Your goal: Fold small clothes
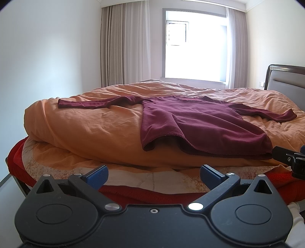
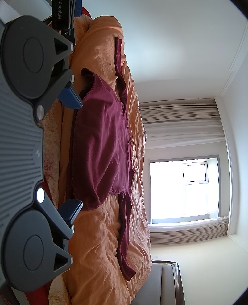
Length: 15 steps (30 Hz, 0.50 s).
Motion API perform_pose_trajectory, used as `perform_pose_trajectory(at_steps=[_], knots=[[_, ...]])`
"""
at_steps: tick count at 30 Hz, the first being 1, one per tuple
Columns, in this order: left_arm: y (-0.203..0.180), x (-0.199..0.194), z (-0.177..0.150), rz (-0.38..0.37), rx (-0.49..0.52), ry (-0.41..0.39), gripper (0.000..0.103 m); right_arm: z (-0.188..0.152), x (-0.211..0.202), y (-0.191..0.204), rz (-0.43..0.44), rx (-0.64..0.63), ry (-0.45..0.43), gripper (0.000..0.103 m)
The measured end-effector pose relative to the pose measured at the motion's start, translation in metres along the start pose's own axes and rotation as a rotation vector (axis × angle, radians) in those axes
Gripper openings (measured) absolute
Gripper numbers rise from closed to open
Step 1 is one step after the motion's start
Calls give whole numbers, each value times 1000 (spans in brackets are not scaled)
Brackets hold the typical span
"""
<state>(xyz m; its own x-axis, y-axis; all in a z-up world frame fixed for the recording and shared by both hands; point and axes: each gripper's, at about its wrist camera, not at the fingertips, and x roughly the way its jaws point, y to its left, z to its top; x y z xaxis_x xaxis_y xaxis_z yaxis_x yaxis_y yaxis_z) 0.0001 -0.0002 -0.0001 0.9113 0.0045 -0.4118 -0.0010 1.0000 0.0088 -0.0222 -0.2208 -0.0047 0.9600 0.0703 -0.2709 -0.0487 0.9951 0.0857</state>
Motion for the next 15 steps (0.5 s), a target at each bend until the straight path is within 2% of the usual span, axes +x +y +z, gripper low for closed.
perform_pose_trajectory(at_steps=[15], knots=[[5,2,-2,4,-1,6,102,0,0,0,0,3,3,103]])
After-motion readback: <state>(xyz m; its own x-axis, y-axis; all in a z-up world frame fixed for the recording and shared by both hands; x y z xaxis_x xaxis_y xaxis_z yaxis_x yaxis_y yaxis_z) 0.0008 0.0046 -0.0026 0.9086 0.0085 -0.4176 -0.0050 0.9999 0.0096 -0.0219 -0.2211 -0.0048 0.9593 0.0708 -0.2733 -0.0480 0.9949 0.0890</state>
